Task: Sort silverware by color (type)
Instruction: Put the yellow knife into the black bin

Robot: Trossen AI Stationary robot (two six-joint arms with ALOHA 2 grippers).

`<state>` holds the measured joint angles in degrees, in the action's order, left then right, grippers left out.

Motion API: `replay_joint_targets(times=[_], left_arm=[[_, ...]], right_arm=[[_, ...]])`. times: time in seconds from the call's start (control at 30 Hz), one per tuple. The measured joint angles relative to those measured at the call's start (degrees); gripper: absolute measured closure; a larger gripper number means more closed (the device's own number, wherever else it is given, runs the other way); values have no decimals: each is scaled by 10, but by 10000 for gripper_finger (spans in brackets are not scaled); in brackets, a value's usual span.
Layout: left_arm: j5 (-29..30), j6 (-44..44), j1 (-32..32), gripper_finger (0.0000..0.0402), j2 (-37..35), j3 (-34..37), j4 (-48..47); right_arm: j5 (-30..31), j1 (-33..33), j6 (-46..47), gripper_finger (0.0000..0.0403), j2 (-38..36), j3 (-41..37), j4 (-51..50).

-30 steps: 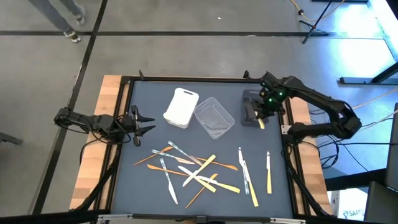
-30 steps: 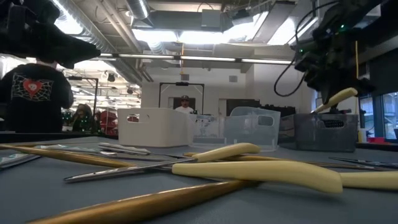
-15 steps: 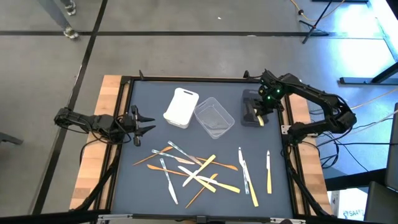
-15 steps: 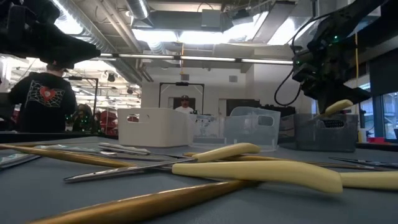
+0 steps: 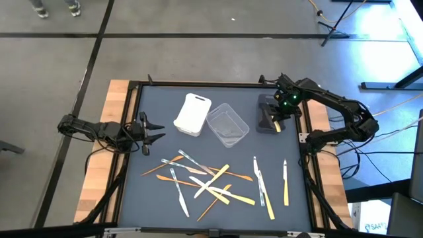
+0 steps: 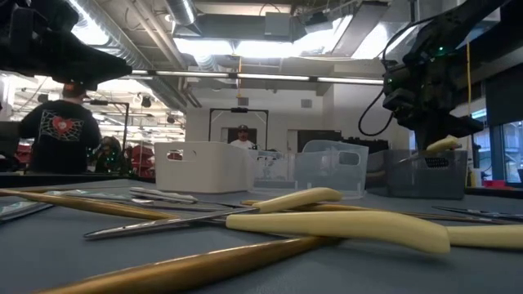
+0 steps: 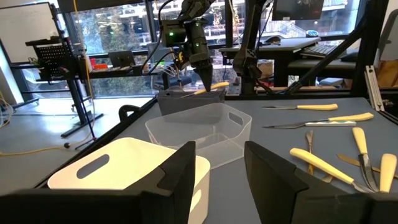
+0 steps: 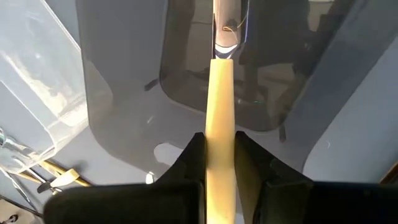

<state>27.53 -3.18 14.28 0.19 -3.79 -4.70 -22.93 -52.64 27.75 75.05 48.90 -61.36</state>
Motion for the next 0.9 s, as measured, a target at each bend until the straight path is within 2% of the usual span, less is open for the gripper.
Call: replay_joint_targets(times=[0.33,0.67,0.9], left_arm=[[0,0,0,270,0,0,0],[0,1,0,270,0,0,0],[0,1,0,270,0,0,0]], right_arm=[[0,1,0,363,0,0,0],[0,1,0,280,0,0,15],[0,1,0,264,0,0,19]])
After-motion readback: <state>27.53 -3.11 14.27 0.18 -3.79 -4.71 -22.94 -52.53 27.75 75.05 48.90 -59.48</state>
